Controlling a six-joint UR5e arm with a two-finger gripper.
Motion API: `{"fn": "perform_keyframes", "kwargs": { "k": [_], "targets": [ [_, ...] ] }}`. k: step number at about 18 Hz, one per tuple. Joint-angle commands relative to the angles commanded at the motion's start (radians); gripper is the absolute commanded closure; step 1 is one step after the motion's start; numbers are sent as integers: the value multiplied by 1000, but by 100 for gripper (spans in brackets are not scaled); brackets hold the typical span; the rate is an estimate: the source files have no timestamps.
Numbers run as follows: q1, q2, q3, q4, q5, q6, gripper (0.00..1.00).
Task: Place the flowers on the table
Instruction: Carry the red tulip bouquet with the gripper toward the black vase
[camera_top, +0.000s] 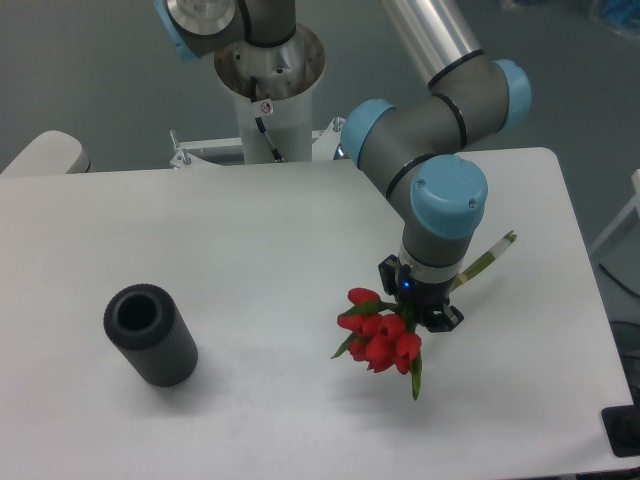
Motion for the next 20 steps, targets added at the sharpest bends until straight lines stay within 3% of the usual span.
{"fn": "perform_keyframes", "kwargs": {
  "k": [7,10,20],
  "targets": [
    [-26,11,-21,-2,11,3,94],
    [-32,29,-58,-2,20,3,95],
    [-84,170,-333,49,51,110,92]
  ]
}}
